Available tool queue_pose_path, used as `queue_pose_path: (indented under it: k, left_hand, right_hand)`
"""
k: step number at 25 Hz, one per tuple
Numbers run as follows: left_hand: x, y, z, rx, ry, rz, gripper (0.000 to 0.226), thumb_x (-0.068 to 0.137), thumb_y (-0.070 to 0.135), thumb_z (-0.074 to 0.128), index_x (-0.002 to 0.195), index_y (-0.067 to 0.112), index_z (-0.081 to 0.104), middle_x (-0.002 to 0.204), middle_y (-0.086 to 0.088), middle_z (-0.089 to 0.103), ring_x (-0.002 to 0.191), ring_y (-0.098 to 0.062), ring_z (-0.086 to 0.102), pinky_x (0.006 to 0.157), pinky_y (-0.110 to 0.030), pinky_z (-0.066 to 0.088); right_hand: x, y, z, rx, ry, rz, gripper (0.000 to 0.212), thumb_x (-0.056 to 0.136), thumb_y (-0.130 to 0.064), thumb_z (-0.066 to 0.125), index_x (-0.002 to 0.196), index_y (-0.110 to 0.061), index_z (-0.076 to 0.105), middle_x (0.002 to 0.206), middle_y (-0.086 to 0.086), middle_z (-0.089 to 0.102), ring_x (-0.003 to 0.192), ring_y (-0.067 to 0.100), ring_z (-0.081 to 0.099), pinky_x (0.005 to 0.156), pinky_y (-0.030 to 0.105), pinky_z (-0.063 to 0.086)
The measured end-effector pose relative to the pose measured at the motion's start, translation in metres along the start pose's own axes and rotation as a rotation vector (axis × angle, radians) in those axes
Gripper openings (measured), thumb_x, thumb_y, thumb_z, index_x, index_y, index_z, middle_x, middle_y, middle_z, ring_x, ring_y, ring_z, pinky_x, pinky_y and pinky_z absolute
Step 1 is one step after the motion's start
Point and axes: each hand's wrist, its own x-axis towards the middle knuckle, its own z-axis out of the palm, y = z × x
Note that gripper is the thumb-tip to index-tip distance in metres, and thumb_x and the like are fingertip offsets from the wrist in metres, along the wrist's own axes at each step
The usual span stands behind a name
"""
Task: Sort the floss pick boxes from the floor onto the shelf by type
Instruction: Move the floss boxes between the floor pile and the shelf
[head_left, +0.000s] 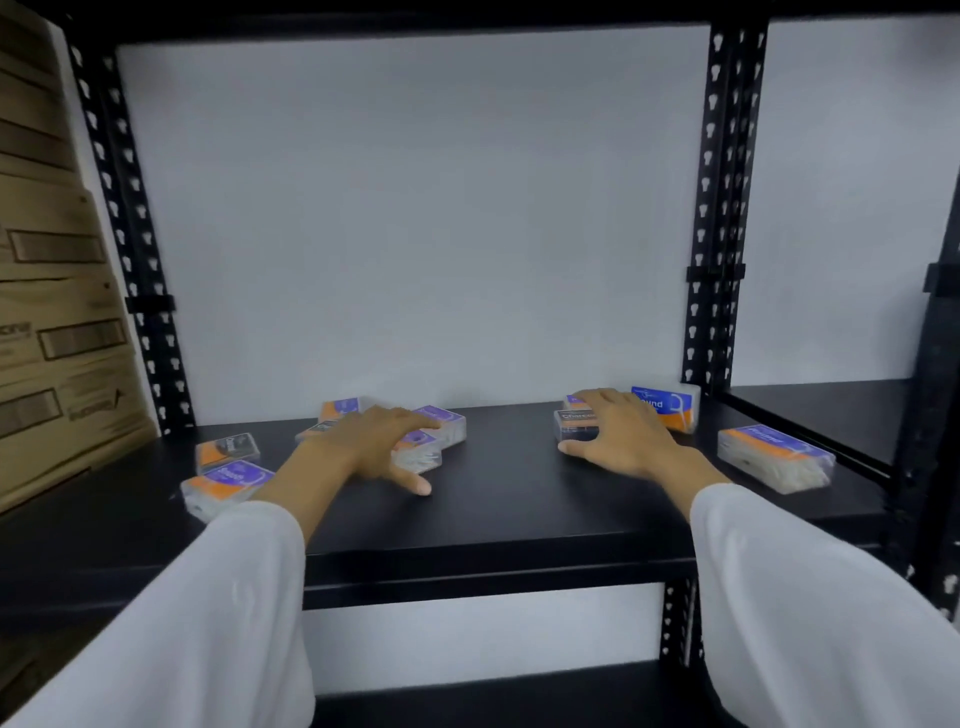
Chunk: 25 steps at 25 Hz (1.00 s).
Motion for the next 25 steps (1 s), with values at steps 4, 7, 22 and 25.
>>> queue_pose_path:
  k: [4,7,22,25]
  left_hand:
    - [0.012,-0.010,0.012,-0.159,0.020,0.006,0.071,0.077,0.051,0.071,0.140,0.040,0.038,0.148,0.012,0.036,0.136,-0.015,0.033,0.108,-0.033,0.028]
    - [0.017,-0.002,0.019,-0.074,0.102,0.013,0.068,0.077,0.059,0.067,0.138,0.037,0.044,0.143,0.005,0.040,0.129,-0.023,0.036,0.108,-0.039,0.031]
    - [0.005,0.007,-0.006,-0.235,-0.146,0.026,0.074,0.073,0.042,0.078,0.137,0.037,0.042,0.126,0.015,0.038,0.119,-0.009,0.040,0.095,-0.025,0.031]
    - [-0.020,0.014,0.003,-0.280,0.013,-0.028,0.072,0.063,0.056,0.079,0.125,0.038,0.048,0.126,0.012,0.050,0.112,-0.012,0.051,0.095,-0.028,0.041]
  right_hand:
    - [0.006,0.009,0.014,0.042,-0.062,0.037,0.079,0.078,-0.061,0.062,0.143,-0.024,0.035,0.148,0.005,0.036,0.136,0.028,0.033,0.112,0.042,0.030]
    - [0.007,0.001,0.020,0.034,-0.079,-0.026,0.080,0.078,-0.063,0.060,0.143,-0.026,0.034,0.150,0.004,0.030,0.138,0.030,0.024,0.114,0.046,0.024]
    - [-0.001,-0.026,0.015,0.293,-0.200,-0.055,0.067,0.064,-0.058,0.076,0.116,-0.023,0.053,0.111,-0.002,0.056,0.096,0.012,0.056,0.086,0.029,0.048]
    - [-0.033,-0.033,0.004,0.413,-0.151,-0.059,0.057,0.064,-0.054,0.077,0.106,-0.023,0.054,0.102,-0.003,0.062,0.090,0.012,0.059,0.086,0.034,0.051]
